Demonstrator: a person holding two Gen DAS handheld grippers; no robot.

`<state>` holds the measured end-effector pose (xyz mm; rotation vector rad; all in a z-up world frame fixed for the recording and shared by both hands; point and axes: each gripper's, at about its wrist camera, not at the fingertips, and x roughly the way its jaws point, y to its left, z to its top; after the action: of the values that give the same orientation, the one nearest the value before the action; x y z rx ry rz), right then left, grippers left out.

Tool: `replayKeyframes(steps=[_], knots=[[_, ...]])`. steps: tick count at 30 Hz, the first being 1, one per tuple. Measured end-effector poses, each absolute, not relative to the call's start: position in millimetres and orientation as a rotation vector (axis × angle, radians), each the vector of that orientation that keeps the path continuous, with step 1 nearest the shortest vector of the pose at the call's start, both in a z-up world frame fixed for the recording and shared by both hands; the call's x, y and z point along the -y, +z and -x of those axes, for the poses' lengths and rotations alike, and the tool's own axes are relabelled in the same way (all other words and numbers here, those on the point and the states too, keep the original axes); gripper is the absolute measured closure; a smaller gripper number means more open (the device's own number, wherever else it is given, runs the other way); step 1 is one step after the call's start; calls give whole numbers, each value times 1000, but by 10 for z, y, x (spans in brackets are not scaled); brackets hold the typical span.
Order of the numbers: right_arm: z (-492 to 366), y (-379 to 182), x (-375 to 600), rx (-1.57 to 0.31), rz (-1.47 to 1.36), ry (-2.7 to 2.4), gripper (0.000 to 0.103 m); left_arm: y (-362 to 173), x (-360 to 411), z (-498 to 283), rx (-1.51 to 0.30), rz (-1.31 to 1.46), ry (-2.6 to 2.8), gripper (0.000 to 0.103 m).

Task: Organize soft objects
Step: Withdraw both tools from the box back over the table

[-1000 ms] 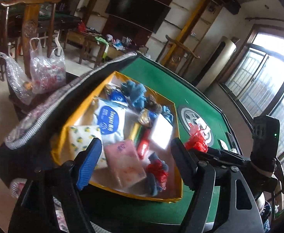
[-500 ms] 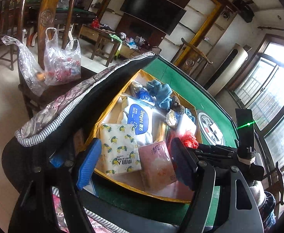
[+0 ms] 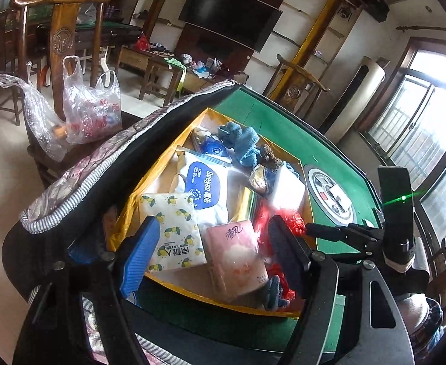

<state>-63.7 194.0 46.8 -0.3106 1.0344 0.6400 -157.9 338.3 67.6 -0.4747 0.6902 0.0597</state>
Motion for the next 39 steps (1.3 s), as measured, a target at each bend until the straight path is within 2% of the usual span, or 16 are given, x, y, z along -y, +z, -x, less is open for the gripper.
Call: replayKeyframes(steps=[13, 39], knots=[[809, 706, -1228, -892, 120, 596, 38, 869, -2970, 1619, -667, 295, 131, 30], [1072, 497, 517, -868, -53, 406, 38, 914, -1632, 1434, -744, -21, 135, 29]])
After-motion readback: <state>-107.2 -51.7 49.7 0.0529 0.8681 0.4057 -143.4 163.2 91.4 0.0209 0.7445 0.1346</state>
